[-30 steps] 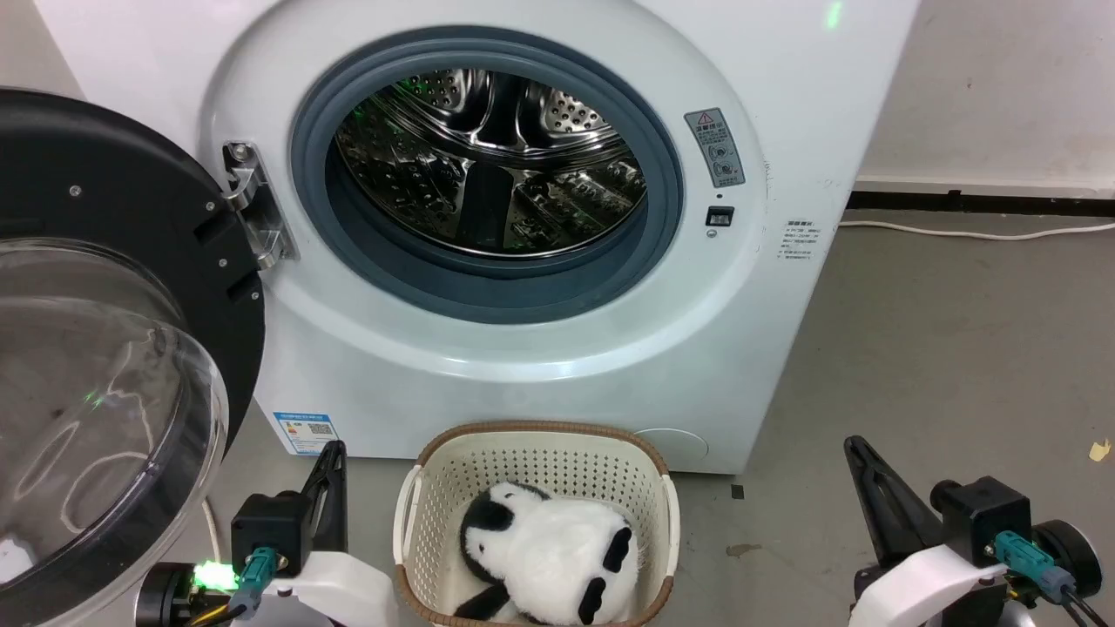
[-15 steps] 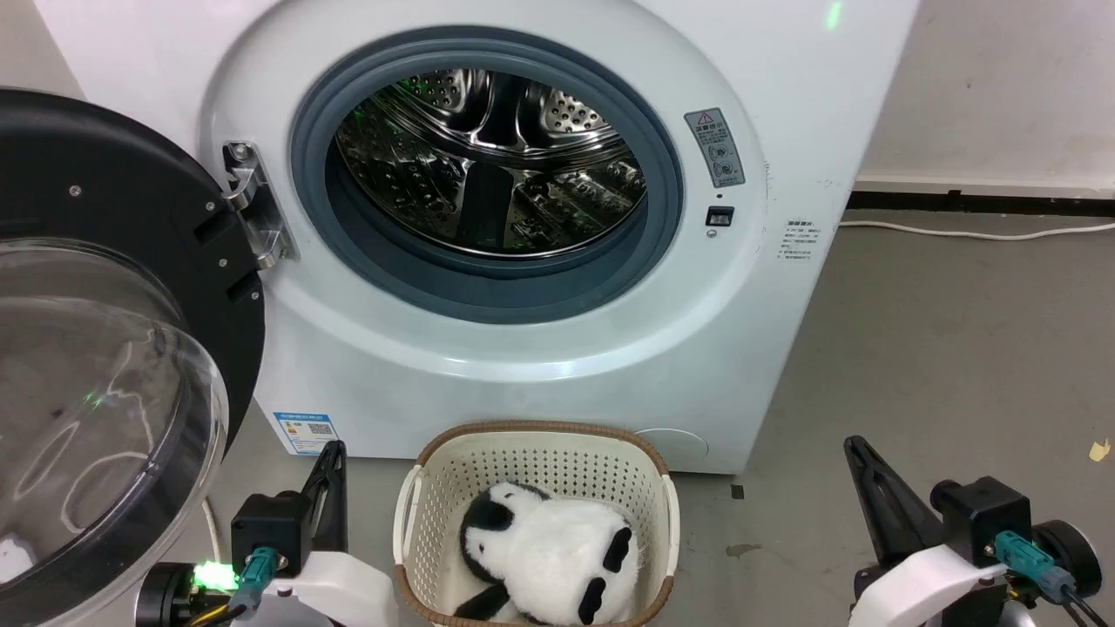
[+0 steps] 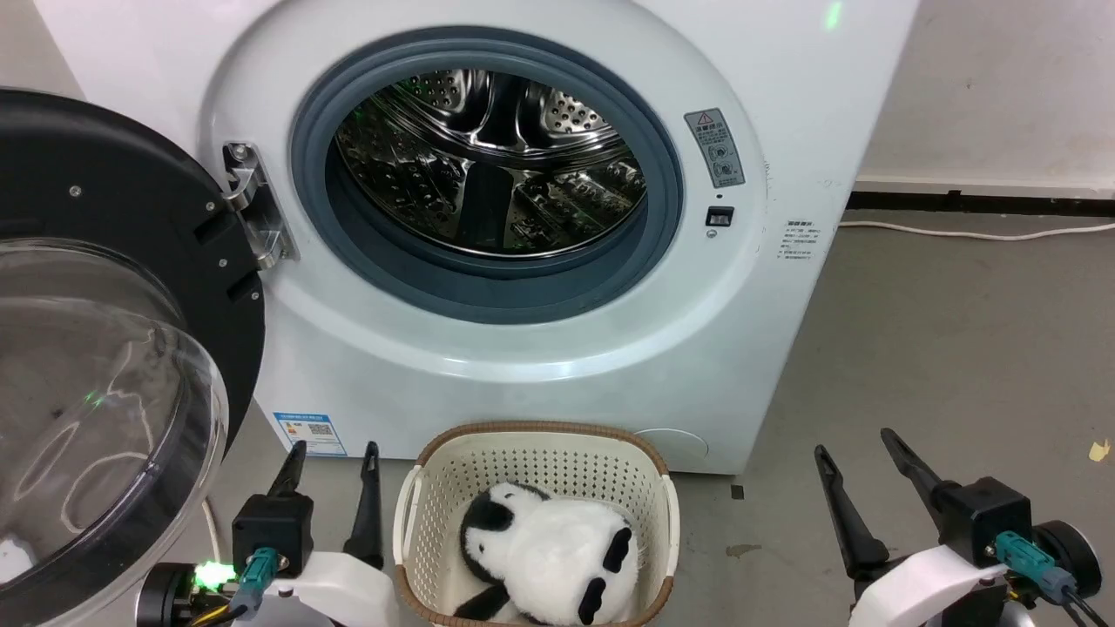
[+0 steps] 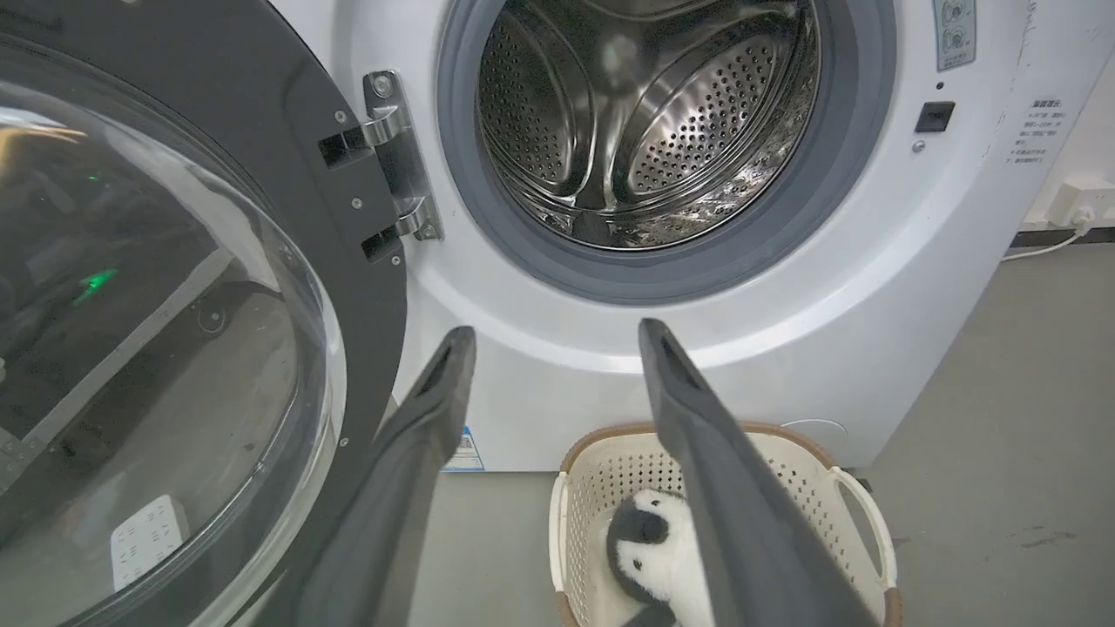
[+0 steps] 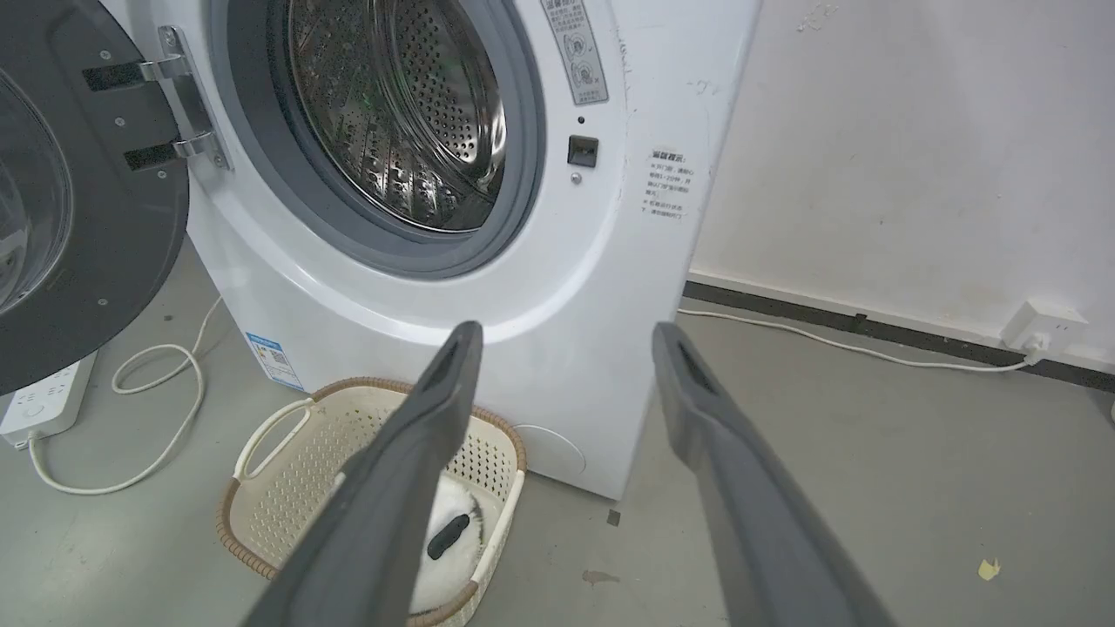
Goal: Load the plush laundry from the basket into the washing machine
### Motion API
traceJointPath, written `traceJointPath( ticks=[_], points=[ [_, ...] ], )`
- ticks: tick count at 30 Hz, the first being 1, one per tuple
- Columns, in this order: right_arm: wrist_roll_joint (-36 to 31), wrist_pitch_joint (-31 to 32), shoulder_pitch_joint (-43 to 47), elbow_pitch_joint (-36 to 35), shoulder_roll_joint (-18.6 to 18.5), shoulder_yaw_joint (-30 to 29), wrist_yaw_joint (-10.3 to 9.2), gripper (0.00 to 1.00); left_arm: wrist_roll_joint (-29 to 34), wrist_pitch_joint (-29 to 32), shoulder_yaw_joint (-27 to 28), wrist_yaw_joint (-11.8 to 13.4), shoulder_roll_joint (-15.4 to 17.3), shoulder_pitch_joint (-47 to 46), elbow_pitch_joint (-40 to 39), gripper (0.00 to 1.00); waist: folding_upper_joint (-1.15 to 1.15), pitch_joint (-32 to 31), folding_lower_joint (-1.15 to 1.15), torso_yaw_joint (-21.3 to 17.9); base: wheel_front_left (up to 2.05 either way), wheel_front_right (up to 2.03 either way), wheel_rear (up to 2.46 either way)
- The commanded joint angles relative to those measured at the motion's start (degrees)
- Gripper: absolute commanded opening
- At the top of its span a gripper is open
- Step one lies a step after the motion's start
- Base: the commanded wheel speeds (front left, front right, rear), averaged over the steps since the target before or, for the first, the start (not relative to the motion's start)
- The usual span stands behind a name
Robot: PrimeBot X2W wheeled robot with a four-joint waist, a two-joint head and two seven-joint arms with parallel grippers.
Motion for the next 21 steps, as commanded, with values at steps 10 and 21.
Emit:
traceJointPath(
  ticks=[10,21],
  points=[
    [1.47,-1.77,-0.02,-0.27,-0.01,-0.64,-0.01,1.0,-0.01,-1.78,-1.07,0.54,0.17,-0.05,0.42,1.0,0.0,1.37,0.0,-0.87,0.0,0.0,0.0],
    [3.5,-3.21,-1.43,-0.66,-0.01,-0.24,-0.01,1.0,0.08,-3.22,-2.06,0.06,1.54,-2.01,3.44,1.0,0.0,5.81,0.0,-3.5,0.0,0.0,0.0]
  ],
)
